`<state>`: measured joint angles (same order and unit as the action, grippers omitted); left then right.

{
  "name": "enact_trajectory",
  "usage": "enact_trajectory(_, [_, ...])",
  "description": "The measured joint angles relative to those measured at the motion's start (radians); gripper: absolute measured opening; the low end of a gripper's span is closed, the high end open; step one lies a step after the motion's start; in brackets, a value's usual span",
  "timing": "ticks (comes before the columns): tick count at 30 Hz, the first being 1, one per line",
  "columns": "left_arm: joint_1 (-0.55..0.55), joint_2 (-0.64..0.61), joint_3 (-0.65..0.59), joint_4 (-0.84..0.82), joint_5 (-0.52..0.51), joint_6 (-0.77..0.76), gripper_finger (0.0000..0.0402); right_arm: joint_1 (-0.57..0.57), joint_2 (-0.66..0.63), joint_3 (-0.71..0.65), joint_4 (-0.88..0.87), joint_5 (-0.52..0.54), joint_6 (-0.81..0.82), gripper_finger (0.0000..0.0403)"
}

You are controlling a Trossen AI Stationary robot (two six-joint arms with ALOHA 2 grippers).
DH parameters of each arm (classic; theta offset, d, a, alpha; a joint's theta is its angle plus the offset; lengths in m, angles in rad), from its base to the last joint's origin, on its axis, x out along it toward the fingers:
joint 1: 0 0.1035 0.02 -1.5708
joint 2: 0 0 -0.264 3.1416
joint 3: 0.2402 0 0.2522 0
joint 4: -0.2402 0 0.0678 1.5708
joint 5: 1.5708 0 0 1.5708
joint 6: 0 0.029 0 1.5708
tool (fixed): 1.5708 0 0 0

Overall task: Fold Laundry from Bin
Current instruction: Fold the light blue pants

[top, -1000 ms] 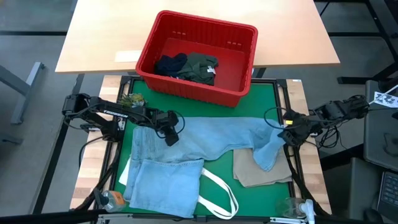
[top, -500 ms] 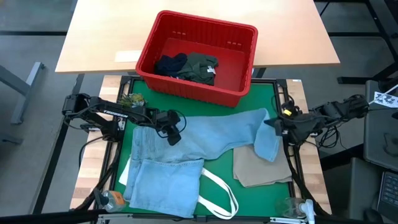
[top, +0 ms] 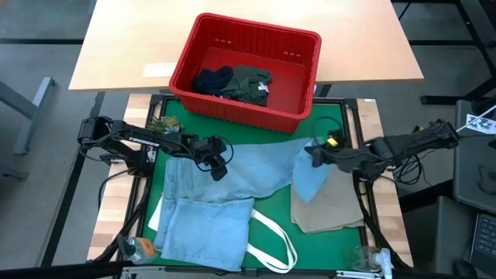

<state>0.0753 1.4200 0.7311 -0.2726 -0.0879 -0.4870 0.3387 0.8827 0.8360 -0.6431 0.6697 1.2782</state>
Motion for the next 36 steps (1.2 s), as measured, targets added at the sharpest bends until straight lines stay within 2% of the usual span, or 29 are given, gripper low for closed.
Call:
enact_trajectory(7, [-0.041, 0.000, 0.000, 0.107, 0.002, -0.002, 0.0050, -0.151, 0.132, 0.000, 0.121, -0.117, -0.111, 0.0009])
enact_trajectory(12, [-0.100, 0.000, 0.000, 0.359, 0.002, -0.031, 0.0050, -0.219, 0.177, 0.000, 0.228, -0.191, -0.194, 0.0009])
enact_trajectory(15, [-0.137, 0.000, 0.000, 0.525, -0.003, -0.005, 0.0050, -0.245, 0.195, 0.000, 0.276, -0.200, -0.224, 0.0012])
enact_trajectory(18, [-0.168, 0.000, 0.000, 0.618, -0.004, 0.040, 0.0055, -0.265, 0.206, 0.000, 0.307, -0.200, -0.243, 0.0013])
enact_trajectory(23, [-0.205, 0.000, 0.000, 0.641, -0.052, 0.052, 0.0095, -0.290, 0.242, 0.000, 0.310, -0.200, -0.244, 0.0014])
enact_trajectory(29, [-0.224, 0.047, 0.000, 0.681, -0.061, 0.052, 0.0153, -0.309, 0.312, 0.000, 0.320, -0.199, -0.248, 0.0014])
enact_trajectory(36, [-0.258, 0.183, 0.000, 0.839, -0.191, 0.053, 0.0168, -0.308, 0.378, 0.000, 0.408, -0.199, -0.248, 0.0014])
